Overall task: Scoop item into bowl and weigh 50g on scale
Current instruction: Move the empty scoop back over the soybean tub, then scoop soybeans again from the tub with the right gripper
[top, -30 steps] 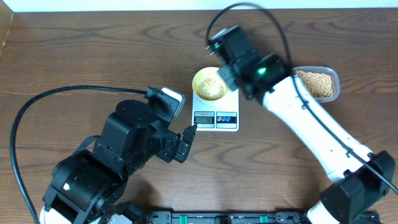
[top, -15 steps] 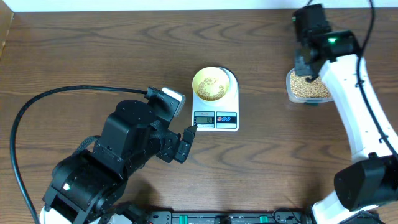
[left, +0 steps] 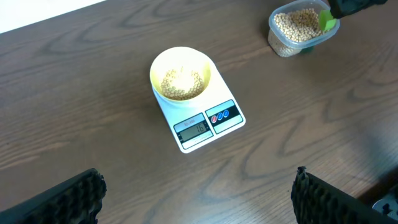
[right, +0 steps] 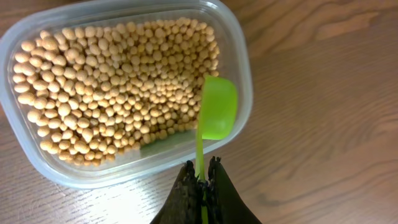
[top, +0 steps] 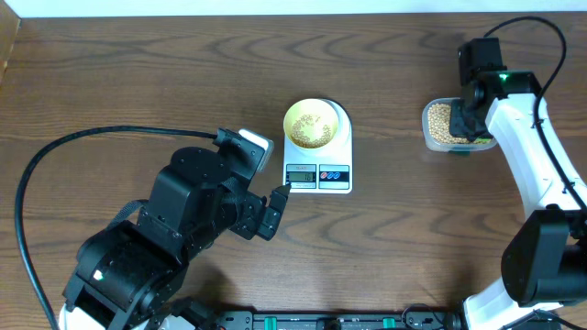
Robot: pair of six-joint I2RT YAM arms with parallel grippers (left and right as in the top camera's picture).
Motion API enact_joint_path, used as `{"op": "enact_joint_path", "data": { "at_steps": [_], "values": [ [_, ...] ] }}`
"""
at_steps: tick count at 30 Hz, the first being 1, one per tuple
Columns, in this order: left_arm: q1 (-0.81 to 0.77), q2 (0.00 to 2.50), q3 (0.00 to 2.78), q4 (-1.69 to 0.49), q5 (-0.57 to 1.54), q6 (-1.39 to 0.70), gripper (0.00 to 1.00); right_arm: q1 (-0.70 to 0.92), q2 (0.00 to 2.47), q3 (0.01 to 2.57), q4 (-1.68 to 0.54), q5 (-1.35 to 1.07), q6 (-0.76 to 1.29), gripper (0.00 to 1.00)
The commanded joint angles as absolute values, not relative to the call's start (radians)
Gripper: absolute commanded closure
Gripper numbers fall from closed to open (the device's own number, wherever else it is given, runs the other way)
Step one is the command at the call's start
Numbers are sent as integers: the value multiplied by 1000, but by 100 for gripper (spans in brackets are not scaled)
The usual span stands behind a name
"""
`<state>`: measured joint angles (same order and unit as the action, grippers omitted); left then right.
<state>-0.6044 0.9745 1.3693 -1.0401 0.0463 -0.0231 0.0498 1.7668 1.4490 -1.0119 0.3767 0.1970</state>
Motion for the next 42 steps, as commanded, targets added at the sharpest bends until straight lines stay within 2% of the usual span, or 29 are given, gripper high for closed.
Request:
{"op": "enact_joint_path", "data": {
  "at_steps": [1, 5, 11, 26, 42],
  "values": [
    [-601, 973, 1380, -1039, 44, -24, 2, 46, 1769, 1399, -979, 360, 216, 99],
    [-601, 973, 1380, -1039, 44, -24, 2, 38, 1769, 1346, -926, 311, 216, 99],
    [-601, 973, 1380, -1039, 44, -24, 2, -30, 1769, 1327, -900, 98, 200, 99],
    [-601, 973, 1380, -1039, 44, -24, 2, -313, 1769, 1327, -882, -489, 88, 99],
    [-601, 973, 1380, -1039, 44, -24, 2, -356, 1877, 1319, -865, -667, 46, 99]
  ]
}}
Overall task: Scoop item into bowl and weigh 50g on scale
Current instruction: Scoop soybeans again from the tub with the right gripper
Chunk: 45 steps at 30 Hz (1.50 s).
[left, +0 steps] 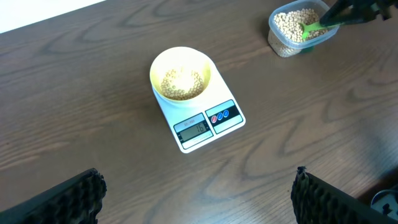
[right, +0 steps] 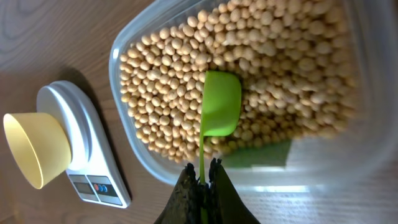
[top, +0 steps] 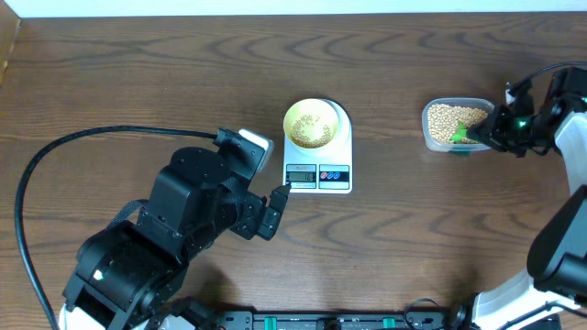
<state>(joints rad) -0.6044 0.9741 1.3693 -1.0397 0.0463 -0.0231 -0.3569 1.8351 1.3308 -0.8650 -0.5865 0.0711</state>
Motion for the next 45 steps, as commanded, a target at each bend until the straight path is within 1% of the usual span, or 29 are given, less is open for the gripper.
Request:
{"op": "enact_joint_path", "data": {
  "at_steps": [1, 10, 24, 29, 38, 45],
  "values": [
    [-601, 973, 1380, -1039, 44, -24, 2, -356, 1884, 1319, -860, -682, 45, 99],
    [-601, 973, 1380, -1039, 44, -24, 2, -381, 1893, 1319, -833, -801, -1, 99],
    [-601, 973, 1380, -1039, 44, -24, 2, -518, 1912, 1319, -836, -1028, -62, 99],
    [-601, 973, 1380, -1039, 44, -23, 2, -551, 1915, 1319, -863, -1111, -115, 99],
    [-601, 973, 1380, -1039, 44, -24, 2, -572, 1915, 1319, -928, -1222, -201, 99],
    [-601, 973, 1380, -1039, 44, -24, 2, -568, 1915, 1319, -928, -1322, -210, 99]
  ]
}}
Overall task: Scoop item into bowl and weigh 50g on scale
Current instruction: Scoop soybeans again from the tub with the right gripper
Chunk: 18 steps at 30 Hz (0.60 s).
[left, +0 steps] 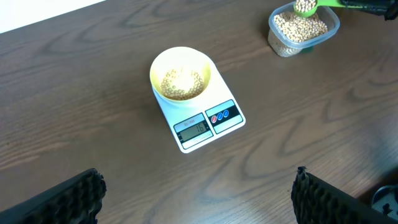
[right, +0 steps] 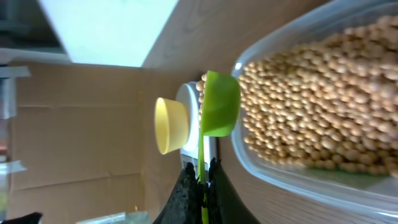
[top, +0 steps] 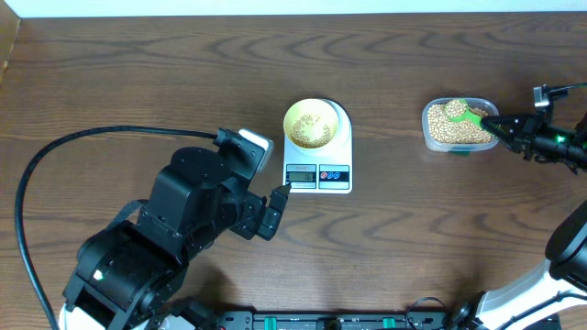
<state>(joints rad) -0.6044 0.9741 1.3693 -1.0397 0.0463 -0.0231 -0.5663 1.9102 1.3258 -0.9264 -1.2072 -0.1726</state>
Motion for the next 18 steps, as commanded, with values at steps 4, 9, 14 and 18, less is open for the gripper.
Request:
{"op": "enact_joint_path", "data": {
  "at_steps": [4, 9, 14, 18],
  "values": [
    [-601, 973, 1380, -1039, 44, -23, 2, -553, 1915, 1319, -927, -1409, -219, 99],
    [-601, 973, 1380, -1039, 44, -24, 2, -499, 1915, 1319, -926, -1480, -219, 99],
    [-601, 973, 1380, -1039, 44, -24, 2, -401, 1915, 1319, -900, -1560, -218, 99],
    [-601, 973, 1380, -1039, 44, -24, 2, -309, 1915, 1319, -897, -1560, -216, 99]
  ]
}}
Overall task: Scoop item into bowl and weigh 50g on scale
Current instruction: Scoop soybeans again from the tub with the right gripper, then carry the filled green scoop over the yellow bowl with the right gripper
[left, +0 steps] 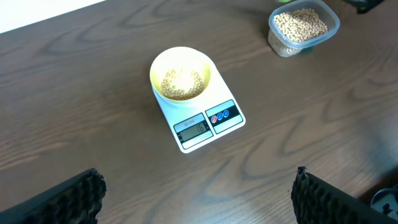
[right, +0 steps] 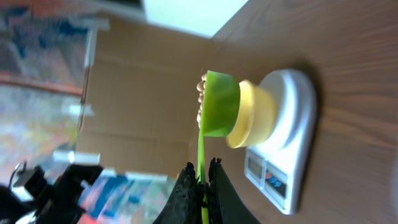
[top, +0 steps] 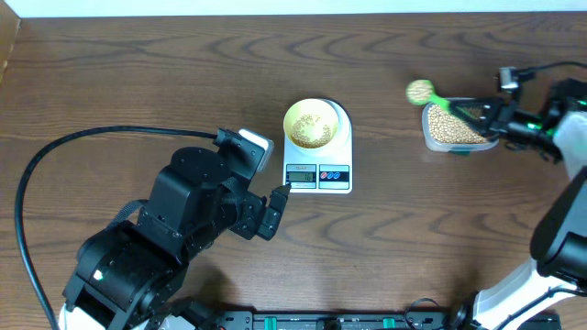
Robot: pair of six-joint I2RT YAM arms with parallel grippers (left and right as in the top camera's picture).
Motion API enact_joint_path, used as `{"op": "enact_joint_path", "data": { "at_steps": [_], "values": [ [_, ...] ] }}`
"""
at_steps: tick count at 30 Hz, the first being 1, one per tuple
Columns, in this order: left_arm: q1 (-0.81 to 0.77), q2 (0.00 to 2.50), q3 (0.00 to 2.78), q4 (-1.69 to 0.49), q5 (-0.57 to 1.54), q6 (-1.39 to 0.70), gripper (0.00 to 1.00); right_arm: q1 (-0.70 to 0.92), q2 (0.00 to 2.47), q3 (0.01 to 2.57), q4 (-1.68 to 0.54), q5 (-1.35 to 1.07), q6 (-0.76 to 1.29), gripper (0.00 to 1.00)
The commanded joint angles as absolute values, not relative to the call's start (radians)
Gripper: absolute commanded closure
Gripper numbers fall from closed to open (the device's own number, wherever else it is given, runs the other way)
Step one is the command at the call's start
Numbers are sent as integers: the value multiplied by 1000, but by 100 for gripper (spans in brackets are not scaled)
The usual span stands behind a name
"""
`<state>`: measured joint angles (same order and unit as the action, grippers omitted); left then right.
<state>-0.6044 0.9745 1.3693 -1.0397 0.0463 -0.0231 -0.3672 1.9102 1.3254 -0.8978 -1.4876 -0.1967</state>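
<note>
A yellow bowl [top: 312, 123] partly filled with soybeans sits on the white scale [top: 317, 147] in the middle of the table. My right gripper [right: 203, 177] is shut on the handle of a green scoop [top: 421, 91] heaped with beans, held in the air left of the clear soybean tub [top: 456, 126], between tub and scale. In the right wrist view the scoop [right: 219, 113] lines up in front of the bowl [right: 254, 122]. My left gripper [left: 199, 196] rests open near the table's front, its fingers [left: 73, 194] wide apart, facing the scale [left: 199, 119].
The left arm's black cable [top: 55, 174] loops over the left side of the table. A green lid lies under the tub [left: 303, 25]. Bare wood lies between scale and tub.
The right gripper has carried the full scoop from above the tub to a spot left of it, nearer the scale. The left arm, the bowl and the scale are unchanged.
The right gripper first held the empty scoop over the tub's near rim. Then the scoop lay down among the beans. After that it was up over the tub, heaped with beans, and now it hangs left of the tub toward the scale.
</note>
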Motion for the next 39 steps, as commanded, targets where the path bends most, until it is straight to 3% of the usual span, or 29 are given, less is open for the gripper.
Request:
{"op": "enact_joint_path", "data": {
  "at_steps": [1, 9, 20, 25, 39],
  "values": [
    [-601, 973, 1380, -1039, 44, -24, 2, -284, 1915, 1319, -895, -1560, -214, 99],
    [-601, 973, 1380, -1039, 44, -24, 2, -104, 1915, 1319, -736, -1544, -100, 99],
    [-601, 973, 1380, -1039, 44, -24, 2, 1, 1915, 1319, -422, -1466, 187, 99],
    [-601, 973, 1380, -1039, 44, -24, 2, 42, 1915, 1319, -374, -1452, 187, 99],
    [-601, 973, 1380, -1039, 44, -23, 2, 182, 1915, 1319, -374, -1106, 159, 99]
  ]
}}
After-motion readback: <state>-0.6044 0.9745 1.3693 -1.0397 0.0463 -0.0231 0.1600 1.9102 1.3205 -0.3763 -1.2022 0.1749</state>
